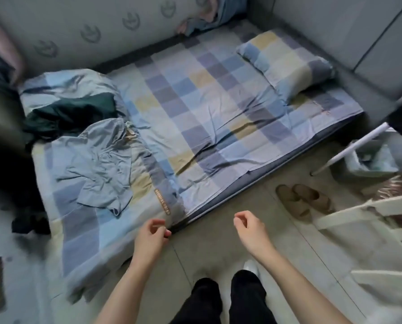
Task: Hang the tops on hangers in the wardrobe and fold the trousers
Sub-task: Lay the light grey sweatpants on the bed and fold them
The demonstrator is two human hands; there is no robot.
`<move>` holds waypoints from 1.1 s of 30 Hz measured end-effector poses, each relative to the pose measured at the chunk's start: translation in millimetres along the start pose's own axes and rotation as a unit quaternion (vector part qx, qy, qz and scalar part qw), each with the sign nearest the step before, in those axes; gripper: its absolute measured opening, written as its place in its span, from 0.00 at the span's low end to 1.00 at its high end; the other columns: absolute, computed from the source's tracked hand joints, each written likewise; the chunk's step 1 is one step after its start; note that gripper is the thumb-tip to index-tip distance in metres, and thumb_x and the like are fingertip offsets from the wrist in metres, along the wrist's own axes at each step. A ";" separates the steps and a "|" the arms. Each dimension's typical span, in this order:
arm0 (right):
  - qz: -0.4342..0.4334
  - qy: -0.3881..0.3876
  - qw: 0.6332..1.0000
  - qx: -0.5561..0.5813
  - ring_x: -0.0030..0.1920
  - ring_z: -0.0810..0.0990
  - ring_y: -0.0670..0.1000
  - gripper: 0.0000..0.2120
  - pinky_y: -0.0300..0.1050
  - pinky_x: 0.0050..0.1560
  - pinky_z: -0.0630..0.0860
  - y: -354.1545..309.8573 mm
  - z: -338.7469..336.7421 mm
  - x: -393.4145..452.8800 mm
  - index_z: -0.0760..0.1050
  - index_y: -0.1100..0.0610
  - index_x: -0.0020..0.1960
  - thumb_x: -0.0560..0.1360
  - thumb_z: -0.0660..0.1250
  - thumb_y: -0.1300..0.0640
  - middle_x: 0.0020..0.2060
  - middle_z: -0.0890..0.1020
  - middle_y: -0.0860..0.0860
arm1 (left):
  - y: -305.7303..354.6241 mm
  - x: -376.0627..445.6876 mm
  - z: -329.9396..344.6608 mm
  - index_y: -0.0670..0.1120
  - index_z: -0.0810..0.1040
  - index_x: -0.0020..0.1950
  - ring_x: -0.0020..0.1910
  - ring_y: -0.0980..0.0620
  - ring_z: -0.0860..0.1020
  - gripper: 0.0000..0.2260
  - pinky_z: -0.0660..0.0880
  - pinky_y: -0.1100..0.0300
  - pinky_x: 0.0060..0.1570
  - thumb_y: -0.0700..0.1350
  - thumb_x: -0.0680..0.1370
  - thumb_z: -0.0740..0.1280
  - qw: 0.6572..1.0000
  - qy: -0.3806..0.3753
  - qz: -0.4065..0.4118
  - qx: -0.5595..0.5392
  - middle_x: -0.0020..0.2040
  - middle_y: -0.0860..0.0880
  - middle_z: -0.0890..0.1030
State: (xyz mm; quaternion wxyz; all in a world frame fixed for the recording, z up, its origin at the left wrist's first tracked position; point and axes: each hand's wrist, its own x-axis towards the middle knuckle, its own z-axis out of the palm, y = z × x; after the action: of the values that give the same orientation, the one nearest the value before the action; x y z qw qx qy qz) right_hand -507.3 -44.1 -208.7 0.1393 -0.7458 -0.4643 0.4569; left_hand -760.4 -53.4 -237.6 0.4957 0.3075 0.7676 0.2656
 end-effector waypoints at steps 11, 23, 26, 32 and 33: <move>-0.071 -0.168 0.981 -0.070 0.58 0.77 0.54 0.14 0.46 0.58 0.72 -166.2 134.8 115.2 0.72 0.57 0.62 0.79 0.60 0.53 0.56 0.80 0.54 | -34.5 117.9 -120.8 0.45 0.75 0.54 0.39 0.48 0.80 0.06 0.74 0.54 0.45 0.37 0.78 0.64 0.983 0.119 -0.121 -0.069 0.47 0.45 0.81; 0.099 -0.279 0.951 0.088 0.45 0.79 0.53 0.10 0.46 0.48 0.76 -244.6 335.8 337.1 0.72 0.60 0.56 0.80 0.60 0.55 0.43 0.80 0.55 | -101.8 335.8 -148.7 0.45 0.72 0.64 0.52 0.49 0.74 0.18 0.71 0.55 0.51 0.44 0.76 0.69 0.952 0.154 -0.243 -0.108 0.54 0.50 0.74; 0.175 -0.270 0.939 0.123 0.44 0.79 0.54 0.09 0.47 0.47 0.77 -231.2 381.1 374.6 0.72 0.62 0.54 0.80 0.60 0.57 0.43 0.81 0.56 | -134.0 374.8 -148.1 0.44 0.72 0.64 0.51 0.49 0.73 0.18 0.68 0.58 0.50 0.42 0.75 0.69 0.946 0.166 -0.259 -0.099 0.54 0.48 0.76; 0.231 -0.246 0.935 0.110 0.45 0.80 0.55 0.09 0.46 0.45 0.78 -190.1 459.0 426.0 0.71 0.61 0.54 0.79 0.60 0.57 0.45 0.81 0.57 | -199.8 445.3 -144.8 0.39 0.67 0.71 0.64 0.44 0.74 0.25 0.68 0.57 0.59 0.39 0.75 0.69 0.927 0.189 -0.295 -0.132 0.67 0.41 0.74; 0.232 -0.246 0.935 0.108 0.43 0.79 0.55 0.09 0.46 0.44 0.78 -187.6 467.6 429.1 0.71 0.62 0.55 0.79 0.60 0.56 0.44 0.81 0.57 | -204.8 452.1 -143.6 0.38 0.66 0.71 0.65 0.43 0.74 0.25 0.68 0.55 0.64 0.38 0.75 0.69 0.925 0.200 -0.283 -0.156 0.68 0.41 0.73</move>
State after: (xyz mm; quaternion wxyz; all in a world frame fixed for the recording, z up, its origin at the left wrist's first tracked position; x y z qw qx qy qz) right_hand -927.5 305.9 -581.3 -0.0097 -0.6775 -0.2463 0.6930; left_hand -1080.3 127.1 -601.0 0.4278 -0.0631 0.8549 0.2868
